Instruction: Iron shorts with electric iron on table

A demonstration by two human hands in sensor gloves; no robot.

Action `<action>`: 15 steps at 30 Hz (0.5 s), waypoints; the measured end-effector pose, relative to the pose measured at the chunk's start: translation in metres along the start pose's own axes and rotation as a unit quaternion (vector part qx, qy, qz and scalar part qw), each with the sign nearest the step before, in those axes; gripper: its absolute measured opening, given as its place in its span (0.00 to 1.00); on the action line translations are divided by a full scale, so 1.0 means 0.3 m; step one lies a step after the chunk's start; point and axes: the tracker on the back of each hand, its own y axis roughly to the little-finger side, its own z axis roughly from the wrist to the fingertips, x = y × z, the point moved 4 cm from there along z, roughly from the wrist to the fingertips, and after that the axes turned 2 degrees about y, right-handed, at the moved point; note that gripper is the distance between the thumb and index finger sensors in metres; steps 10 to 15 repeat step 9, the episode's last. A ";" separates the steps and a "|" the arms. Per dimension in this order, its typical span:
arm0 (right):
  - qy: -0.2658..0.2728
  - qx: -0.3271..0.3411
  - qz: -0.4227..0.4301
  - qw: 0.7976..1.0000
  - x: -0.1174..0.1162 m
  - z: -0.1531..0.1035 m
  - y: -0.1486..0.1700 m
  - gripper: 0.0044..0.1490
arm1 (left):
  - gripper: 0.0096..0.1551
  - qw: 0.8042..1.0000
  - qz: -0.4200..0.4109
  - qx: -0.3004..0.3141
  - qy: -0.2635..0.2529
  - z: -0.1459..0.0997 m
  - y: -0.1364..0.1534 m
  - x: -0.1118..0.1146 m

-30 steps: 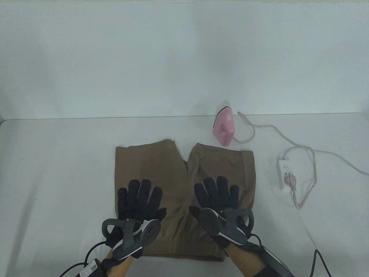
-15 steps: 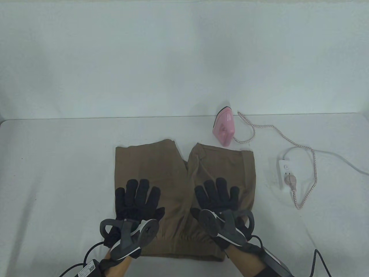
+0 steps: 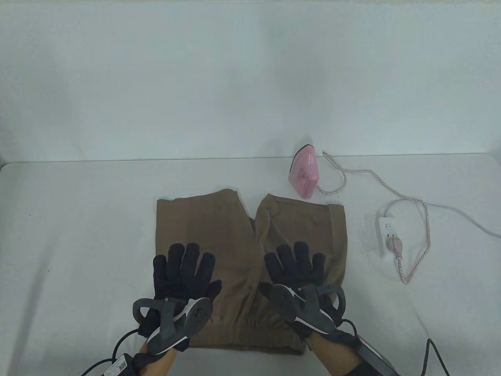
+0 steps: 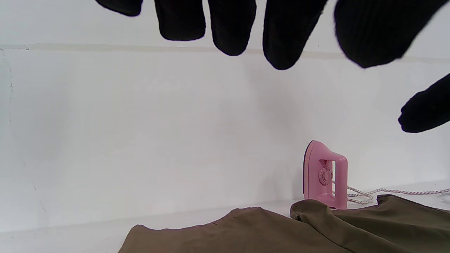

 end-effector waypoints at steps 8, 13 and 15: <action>-0.002 0.000 -0.001 1.000 0.000 -0.001 0.000 0.45 | 0.39 1.000 -0.005 0.000 0.000 -0.001 0.002 0.001; -0.002 0.000 -0.002 1.000 0.000 -0.001 0.000 0.45 | 0.39 1.000 -0.005 0.001 0.001 -0.001 0.002 0.001; -0.002 0.000 -0.002 1.000 0.000 -0.001 0.000 0.45 | 0.39 1.000 -0.005 0.001 0.001 -0.001 0.002 0.001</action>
